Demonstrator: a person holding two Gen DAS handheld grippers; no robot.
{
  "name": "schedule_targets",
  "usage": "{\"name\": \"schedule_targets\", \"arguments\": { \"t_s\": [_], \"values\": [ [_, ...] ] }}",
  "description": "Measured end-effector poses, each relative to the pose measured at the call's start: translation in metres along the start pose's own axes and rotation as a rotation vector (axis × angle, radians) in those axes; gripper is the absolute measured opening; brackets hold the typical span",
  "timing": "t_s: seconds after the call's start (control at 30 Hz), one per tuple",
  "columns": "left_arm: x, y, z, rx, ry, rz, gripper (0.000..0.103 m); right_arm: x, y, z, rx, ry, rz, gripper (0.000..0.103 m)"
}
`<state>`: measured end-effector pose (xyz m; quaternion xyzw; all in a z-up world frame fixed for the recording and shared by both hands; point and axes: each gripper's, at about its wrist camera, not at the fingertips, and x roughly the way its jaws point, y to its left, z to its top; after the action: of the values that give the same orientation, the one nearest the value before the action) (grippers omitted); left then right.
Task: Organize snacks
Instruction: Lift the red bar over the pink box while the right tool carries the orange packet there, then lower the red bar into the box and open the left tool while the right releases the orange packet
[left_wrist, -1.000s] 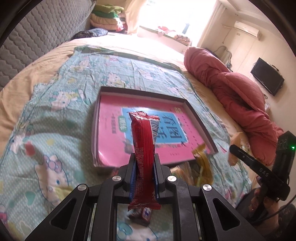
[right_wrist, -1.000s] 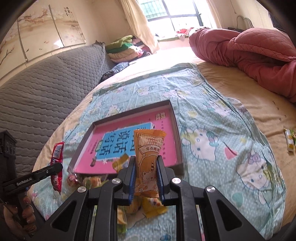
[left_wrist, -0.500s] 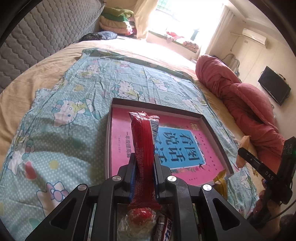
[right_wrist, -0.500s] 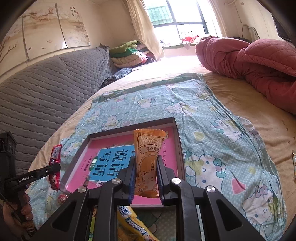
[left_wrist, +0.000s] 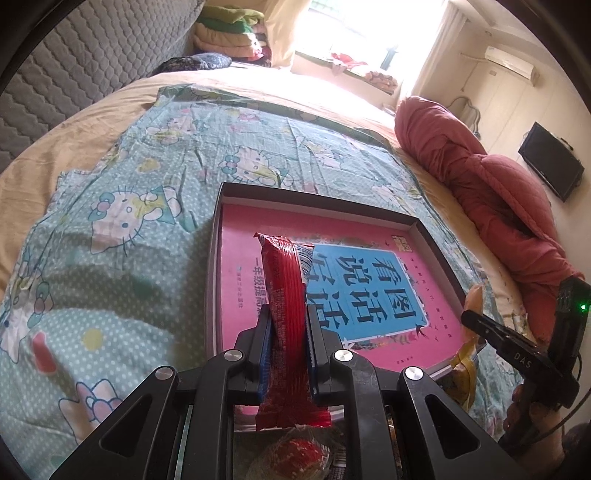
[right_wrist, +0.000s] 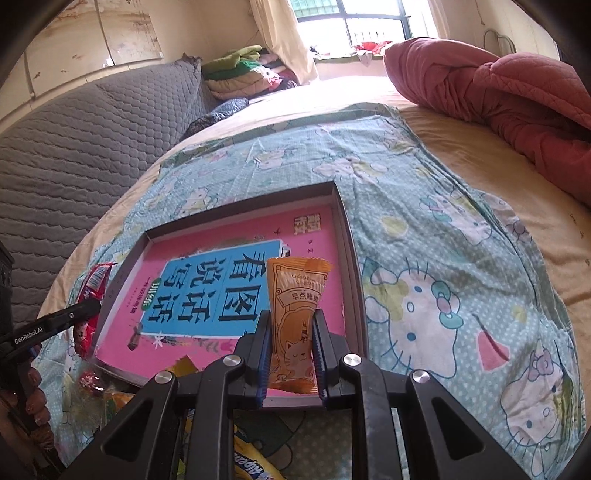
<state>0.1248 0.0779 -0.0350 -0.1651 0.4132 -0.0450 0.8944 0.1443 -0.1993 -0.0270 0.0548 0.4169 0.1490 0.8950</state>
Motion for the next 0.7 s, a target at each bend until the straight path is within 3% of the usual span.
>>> {"name": "schedule_targets", "arguments": {
  "t_s": [0.7],
  "values": [
    [0.019,0.009,0.001,-0.024,0.041,-0.007,0.02,0.005,-0.005,-0.001,0.027,0.03,-0.022,0.023]
  ]
}}
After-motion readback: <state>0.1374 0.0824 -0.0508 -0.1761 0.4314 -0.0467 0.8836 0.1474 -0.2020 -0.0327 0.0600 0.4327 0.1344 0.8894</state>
